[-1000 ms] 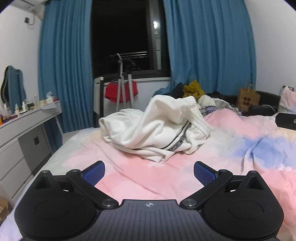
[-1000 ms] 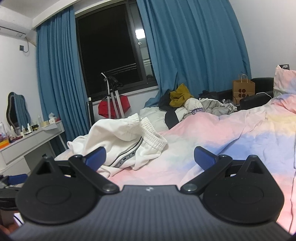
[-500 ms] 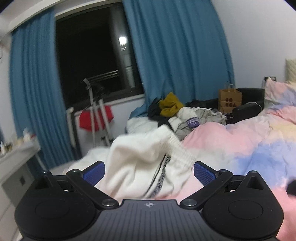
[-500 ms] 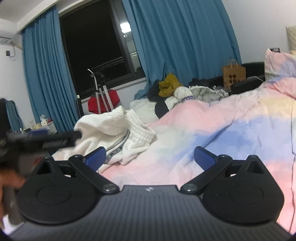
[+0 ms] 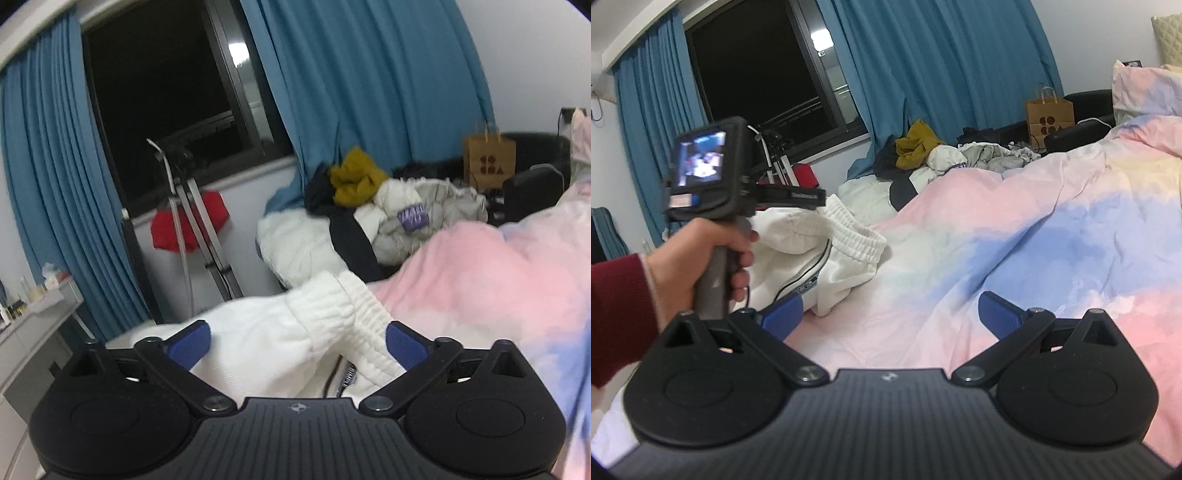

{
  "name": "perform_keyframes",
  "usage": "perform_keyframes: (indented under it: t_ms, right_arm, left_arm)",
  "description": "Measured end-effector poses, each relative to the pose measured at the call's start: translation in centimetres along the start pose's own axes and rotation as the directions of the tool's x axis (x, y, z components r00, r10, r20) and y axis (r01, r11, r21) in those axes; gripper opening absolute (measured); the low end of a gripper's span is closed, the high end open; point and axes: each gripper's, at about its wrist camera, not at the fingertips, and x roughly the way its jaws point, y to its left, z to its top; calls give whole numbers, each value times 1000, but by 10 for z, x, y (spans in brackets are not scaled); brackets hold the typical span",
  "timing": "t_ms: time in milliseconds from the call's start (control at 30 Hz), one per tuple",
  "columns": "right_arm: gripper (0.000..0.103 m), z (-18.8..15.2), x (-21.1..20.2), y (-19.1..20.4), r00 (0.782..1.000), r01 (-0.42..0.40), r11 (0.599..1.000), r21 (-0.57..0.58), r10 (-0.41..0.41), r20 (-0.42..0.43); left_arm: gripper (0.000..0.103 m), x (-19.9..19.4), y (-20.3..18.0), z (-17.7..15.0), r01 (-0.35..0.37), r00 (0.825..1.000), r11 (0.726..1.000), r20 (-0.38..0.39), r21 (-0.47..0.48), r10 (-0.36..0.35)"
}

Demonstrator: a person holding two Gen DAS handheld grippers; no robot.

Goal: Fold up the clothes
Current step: 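Grasp one ribbed cuff with the left gripper and lift it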

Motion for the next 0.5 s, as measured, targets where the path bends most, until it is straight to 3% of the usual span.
perform_keyframes:
  t_ms: [100, 167, 233, 267, 400, 500]
  right_arm:
    - [103, -1, 9, -5, 1000, 0, 1000, 21, 0, -18]
    - [103, -2, 14, -7, 1000, -4, 999, 37, 5, -31]
    - [103, -3, 17, -8, 999, -11, 999, 52, 13, -41]
    - [103, -3, 18, -8, 999, -11, 999, 51, 13, -42]
    - [103, -5, 20, -7, 999, -12, 999, 48, 15, -47]
    - [103, -7, 22, -5, 999, -15, 999, 45, 17, -52]
  left_arm:
    - [96, 31, -7, -3, -6, 997, 1000, -75, 14, 7]
    - [80, 43, -10, -9, -10, 993, 999, -117, 31, 13]
    - [53, 51, -11, -14, -11, 989, 999, -150, 42, 17]
    - [45, 55, -11, -17, -10, 986, 999, -166, 46, 18]
    - [19, 43, -1, -20, -12, 989, 1000, -149, 8, 13]
    - [15, 24, 13, -16, 8, 992, 999, -123, -31, -11]
